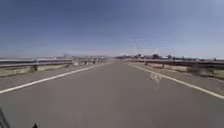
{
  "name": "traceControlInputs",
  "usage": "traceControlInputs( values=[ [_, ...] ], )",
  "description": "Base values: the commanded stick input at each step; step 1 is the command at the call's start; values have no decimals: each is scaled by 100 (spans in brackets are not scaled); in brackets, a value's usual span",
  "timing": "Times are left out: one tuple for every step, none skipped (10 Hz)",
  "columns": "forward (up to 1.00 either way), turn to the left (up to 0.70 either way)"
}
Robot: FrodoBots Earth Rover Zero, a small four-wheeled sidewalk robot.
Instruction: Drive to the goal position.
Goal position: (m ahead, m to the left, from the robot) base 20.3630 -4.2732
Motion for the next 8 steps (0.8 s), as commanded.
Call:
traceControlInputs(
  values=[
    [100,0],
    [100,0],
    [100,0],
    [100,0],
    [100,0],
    [100,0],
    [100,0],
    [100,0]
  ],
)
